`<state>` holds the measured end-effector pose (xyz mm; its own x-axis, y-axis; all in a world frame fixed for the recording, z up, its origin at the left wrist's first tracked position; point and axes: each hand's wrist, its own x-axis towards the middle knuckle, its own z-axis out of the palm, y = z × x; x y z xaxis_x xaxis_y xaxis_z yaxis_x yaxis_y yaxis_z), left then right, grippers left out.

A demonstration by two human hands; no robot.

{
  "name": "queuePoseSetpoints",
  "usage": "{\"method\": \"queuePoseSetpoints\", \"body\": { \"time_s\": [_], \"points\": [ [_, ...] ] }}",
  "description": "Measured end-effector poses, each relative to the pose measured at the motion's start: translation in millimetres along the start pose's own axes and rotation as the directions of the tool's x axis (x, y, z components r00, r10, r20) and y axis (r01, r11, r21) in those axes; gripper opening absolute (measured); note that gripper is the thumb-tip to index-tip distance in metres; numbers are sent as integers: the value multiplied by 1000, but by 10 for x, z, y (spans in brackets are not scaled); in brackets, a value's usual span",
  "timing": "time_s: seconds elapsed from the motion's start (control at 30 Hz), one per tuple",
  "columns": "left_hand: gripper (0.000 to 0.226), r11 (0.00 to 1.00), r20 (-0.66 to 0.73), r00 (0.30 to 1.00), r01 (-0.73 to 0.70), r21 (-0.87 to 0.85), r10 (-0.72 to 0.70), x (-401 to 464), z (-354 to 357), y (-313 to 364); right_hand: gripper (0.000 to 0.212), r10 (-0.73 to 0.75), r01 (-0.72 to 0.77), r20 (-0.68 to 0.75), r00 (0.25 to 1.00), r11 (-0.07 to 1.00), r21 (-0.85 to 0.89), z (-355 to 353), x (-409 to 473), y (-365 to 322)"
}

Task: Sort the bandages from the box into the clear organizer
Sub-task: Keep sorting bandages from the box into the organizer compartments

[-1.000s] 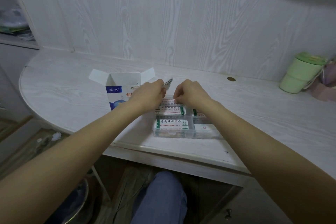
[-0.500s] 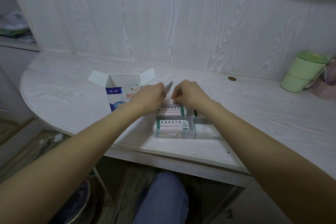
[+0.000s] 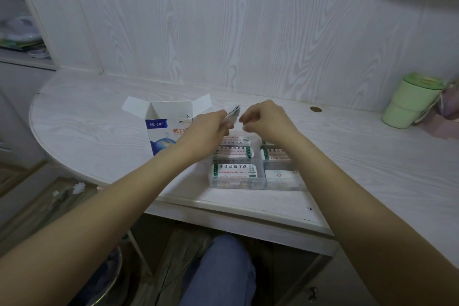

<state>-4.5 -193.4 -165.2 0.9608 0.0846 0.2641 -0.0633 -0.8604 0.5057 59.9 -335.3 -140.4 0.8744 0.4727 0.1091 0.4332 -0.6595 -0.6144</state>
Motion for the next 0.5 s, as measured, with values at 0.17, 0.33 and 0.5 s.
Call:
{"method": "queuePoseSetpoints", "body": {
  "time_s": [0.17, 0.33, 0.5],
  "points": [
    [9, 837, 94, 995, 69, -543, -21, -141, -131, 134, 9, -8, 0, 17, 1000, 895, 446, -150, -282, -134],
    [24, 660, 197, 980, 150, -736, -4, -300, -246, 274, 15, 13, 49, -122, 992, 869, 493, -91, -330, -145],
    [30, 632, 168, 986, 142, -761, -20, -356, -279, 227, 16, 35, 20, -112, 993, 889, 458, -40, -377, -114]
  ]
}}
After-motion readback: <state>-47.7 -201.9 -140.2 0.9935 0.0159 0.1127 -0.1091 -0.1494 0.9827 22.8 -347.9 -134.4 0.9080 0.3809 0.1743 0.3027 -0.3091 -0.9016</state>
